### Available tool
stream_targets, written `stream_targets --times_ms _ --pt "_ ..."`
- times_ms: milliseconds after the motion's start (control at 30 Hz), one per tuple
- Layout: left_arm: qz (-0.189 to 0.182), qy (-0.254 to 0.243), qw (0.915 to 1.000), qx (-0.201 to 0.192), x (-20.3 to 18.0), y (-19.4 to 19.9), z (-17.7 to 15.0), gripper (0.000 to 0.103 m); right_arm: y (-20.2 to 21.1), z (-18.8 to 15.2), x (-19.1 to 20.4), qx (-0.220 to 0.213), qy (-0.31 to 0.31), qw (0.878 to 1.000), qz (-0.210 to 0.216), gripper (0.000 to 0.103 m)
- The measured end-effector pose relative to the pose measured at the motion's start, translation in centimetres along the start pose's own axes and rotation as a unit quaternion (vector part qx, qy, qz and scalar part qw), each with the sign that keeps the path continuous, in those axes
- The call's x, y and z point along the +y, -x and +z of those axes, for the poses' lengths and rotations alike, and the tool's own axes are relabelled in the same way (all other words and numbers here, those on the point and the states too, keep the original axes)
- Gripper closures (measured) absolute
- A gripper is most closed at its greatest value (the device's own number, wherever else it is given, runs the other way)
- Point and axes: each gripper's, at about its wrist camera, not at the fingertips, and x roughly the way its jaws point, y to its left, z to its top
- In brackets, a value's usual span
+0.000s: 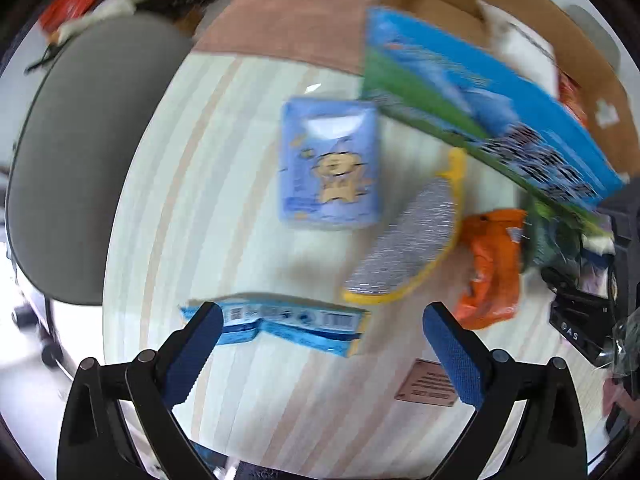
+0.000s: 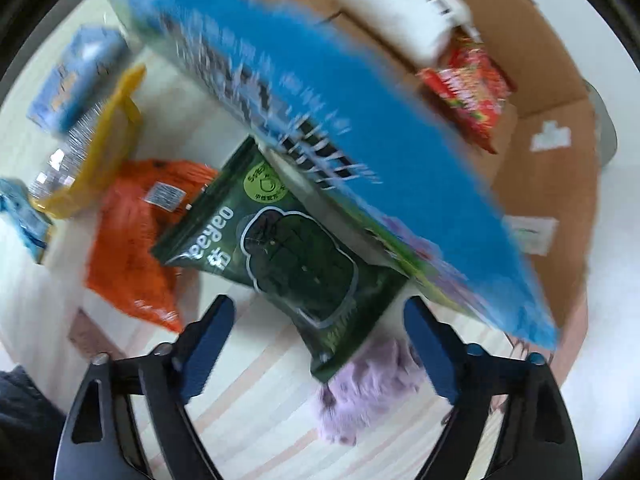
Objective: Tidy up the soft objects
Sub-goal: 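Grasp the blue tissue pack with left tool while right tool grasps the green Beeyeo bag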
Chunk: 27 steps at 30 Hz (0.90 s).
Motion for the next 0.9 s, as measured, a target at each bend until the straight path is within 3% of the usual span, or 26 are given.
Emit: stream_targets --times_ms 33,100,133,200,267,333,367,500,600,667,700,767,833,900 --pt "0.000 0.006 1.0000 0.000 0.4 -0.3 -0.2 0.001 -0.5 -0.1 -0.1 0.011 -0.020 1.000 0.010 0.050" --pt "-0.002 0.019 0.9998 -0.002 1.7 -0.4 0.2 0.001 -0.5 -0.6 -0.6 0.024 -0.073 0.996 0.050 0.051" --pt "-0.003 0.024 0.9997 -0.002 2.3 -0.4 0.7 0.001 -0.4 -1.0 -1.0 0.036 -0.104 0.989 0.095 0.051" --pt "-0.007 0.031 0.9995 -0.003 2.9 -0.4 1.7 0.001 -0.3 -1.8 -1.8 0.061 -0.165 0.964 0.202 0.052" --pt "-0.014 0.035 0.9993 -0.003 3.3 -0.5 3.1 0.001 0.5 -2.4 -2.6 0.058 -0.204 0.941 0.263 0.049" --pt "-0.016 0.029 0.9995 0.001 3.1 -0.9 4.8 0.001 1.9 -2.5 -3.4 0.030 -0.209 0.945 0.251 0.025" --pt "-0.019 0.022 0.9996 0.006 2.9 -1.3 6.0 0.001 2.6 -2.4 -3.6 0.014 -0.200 0.952 0.233 0.022" --pt "-0.031 -0.013 0.9988 0.035 1.7 -4.2 8.9 0.001 3.2 -0.8 -3.0 -0.006 -0.138 0.978 0.153 0.022" --pt "-0.053 -0.028 0.9961 0.066 1.0 -6.6 10.0 0.001 1.8 0.7 -1.2 -0.005 -0.086 0.985 0.149 0.022" --pt "-0.062 -0.036 0.9939 0.085 0.8 -7.9 10.3 0.001 1.0 0.9 -0.5 -0.008 -0.084 0.982 0.167 0.022" --pt "-0.062 -0.038 0.9936 0.087 0.7 -8.4 10.4 0.001 0.4 0.9 -0.4 -0.001 -0.097 0.979 0.177 0.023" --pt "-0.054 -0.038 0.9944 0.083 0.8 -9.0 10.7 0.001 -0.2 0.3 -0.4 0.011 -0.126 0.974 0.190 0.035" --pt "-0.046 -0.041 0.9954 0.073 0.7 -9.1 10.9 0.001 0.0 -0.6 -0.7 0.021 -0.151 0.973 0.174 0.050" --pt "-0.036 -0.043 0.9964 0.064 0.7 -8.9 10.9 0.001 -0.2 -1.9 -1.7 0.058 -0.205 0.964 0.159 0.055"
